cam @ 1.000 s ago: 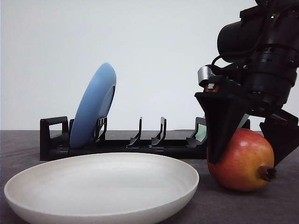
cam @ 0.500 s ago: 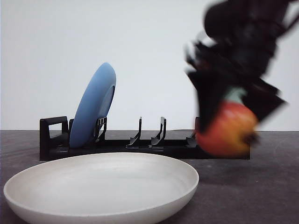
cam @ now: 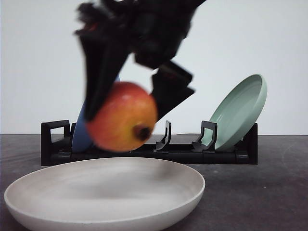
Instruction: Place pomegranate in white plate
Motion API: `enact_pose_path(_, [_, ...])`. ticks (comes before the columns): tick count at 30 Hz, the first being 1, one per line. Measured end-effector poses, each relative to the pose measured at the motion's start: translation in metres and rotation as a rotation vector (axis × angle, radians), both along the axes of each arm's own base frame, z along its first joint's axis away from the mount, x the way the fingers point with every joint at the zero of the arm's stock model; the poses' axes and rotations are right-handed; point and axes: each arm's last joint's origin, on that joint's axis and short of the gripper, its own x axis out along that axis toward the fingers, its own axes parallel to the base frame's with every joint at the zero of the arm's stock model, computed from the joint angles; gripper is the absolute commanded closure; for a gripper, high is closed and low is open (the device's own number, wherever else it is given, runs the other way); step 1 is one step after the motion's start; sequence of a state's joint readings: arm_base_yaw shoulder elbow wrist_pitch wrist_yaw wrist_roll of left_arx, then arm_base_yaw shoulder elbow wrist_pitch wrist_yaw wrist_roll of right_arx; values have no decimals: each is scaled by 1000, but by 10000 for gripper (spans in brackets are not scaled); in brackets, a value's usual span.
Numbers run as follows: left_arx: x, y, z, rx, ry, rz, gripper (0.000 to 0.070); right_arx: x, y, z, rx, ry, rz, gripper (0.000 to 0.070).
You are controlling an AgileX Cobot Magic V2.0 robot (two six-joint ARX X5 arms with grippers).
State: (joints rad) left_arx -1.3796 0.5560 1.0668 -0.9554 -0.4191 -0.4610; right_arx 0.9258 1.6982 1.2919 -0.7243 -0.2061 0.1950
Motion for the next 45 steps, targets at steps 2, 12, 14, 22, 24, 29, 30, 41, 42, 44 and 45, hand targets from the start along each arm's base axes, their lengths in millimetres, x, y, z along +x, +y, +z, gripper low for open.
enact_pose_path(2, [0,0,0,0,0,0,68,-2,6,-5,-2,3,6,262])
enact_pose_path(12, [0,0,0,0,0,0,68,3,14,-38,-101,60,-19,261])
enact_pose_path(14, [0,0,0,0,0,0,68,3,15,-41,-108,66,-17,260])
enact_pose_path(22, [0,0,0,0,0,0,68,3,17,-46,-120,75,-13,163])
enact_pose_path(24, [0,0,0,0,0,0,68,3,17,-46,-121,76,-13,49])
enact_pose_path(29, [0,0,0,0,0,0,67,2,17,-46,-127,78,-8,0])
enact_pose_path(30, [0,0,0,0,0,1,67,2,17,-46,-128,78,-7,0])
enact_pose_path(41, [0,0,0,1,0,1,68,-5,-11,13,-79,25,0,0])
enact_pose_path(42, [0,0,0,1,0,1,68,-8,-18,25,-64,10,-1,0])
enact_pose_path(44, [0,0,0,1,0,1,68,-15,-32,45,-46,-21,-4,0])
enact_pose_path(45, [0,0,0,1,0,1,68,-19,-42,56,-47,-42,-12,0])
